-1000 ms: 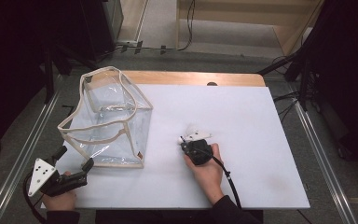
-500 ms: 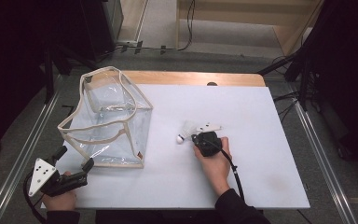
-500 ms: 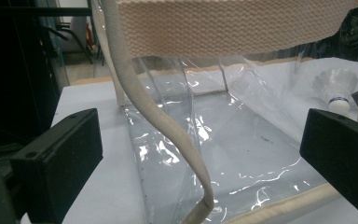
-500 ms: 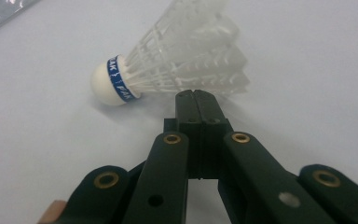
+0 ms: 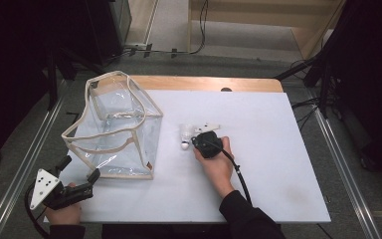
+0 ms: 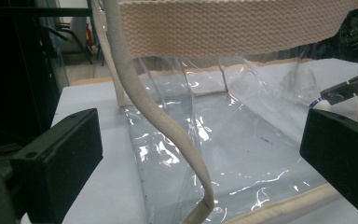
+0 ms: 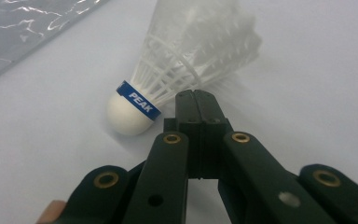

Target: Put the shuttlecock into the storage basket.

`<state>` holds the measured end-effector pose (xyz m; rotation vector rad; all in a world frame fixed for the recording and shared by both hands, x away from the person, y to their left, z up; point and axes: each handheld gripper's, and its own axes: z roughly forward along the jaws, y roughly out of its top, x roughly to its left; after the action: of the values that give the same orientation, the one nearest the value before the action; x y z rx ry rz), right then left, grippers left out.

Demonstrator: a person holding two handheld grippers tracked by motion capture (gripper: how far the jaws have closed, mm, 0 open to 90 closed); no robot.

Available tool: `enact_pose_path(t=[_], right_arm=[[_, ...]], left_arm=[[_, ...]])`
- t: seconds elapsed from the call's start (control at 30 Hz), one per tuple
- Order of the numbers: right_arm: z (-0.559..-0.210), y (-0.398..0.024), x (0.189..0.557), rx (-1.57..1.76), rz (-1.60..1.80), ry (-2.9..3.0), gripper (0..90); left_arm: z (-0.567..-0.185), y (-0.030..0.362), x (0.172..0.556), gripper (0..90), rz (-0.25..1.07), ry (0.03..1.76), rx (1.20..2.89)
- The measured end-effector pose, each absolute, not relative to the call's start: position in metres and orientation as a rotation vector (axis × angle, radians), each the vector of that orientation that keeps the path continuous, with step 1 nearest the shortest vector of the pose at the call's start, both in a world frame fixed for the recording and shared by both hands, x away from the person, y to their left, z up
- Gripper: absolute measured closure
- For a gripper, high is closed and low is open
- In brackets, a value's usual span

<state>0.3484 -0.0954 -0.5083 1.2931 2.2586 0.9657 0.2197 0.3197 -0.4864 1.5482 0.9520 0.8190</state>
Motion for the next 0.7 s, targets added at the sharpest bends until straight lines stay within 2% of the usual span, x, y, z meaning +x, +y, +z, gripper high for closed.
enact_pose_path(t=[0.33, 0.37, 0.43, 0.53, 0.57, 0.63, 0.67, 0.7], right_arm=[[-0.507, -0.089, 0.352, 1.306, 1.028, 2.272, 86.6], [-0.506, -0.091, 0.352, 1.317, 1.045, 2.276, 78.3], [-0.502, -0.093, 0.351, 1.323, 1.087, 2.283, 67.8], [-0.495, -0.095, 0.347, 1.303, 1.137, 2.275, 45.4], [-0.493, -0.095, 0.346, 1.297, 1.160, 2.281, 36.8], [-0.490, -0.093, 0.345, 1.285, 1.170, 2.279, 12.7], [-0.490, -0.092, 0.345, 1.292, 1.170, 2.282, 4.1], [-0.489, -0.091, 0.345, 1.295, 1.185, 2.290, 0.0]], left_arm=[[-0.486, 0.320, 0.220, 0.0, 0.817, 0.952, 1.546], [-0.486, 0.320, 0.220, 0.0, 0.817, 0.952, 1.545], [-0.486, 0.320, 0.220, 0.0, 0.817, 0.952, 1.545], [-0.486, 0.320, 0.220, 0.0, 0.819, 0.953, 1.548], [-0.486, 0.320, 0.220, 0.0, 0.818, 0.953, 1.548], [-0.486, 0.320, 0.220, 0.0, 0.818, 0.952, 1.549], [-0.486, 0.320, 0.220, 0.0, 0.818, 0.952, 1.549], [-0.486, 0.319, 0.220, 0.0, 0.817, 0.953, 1.548]])
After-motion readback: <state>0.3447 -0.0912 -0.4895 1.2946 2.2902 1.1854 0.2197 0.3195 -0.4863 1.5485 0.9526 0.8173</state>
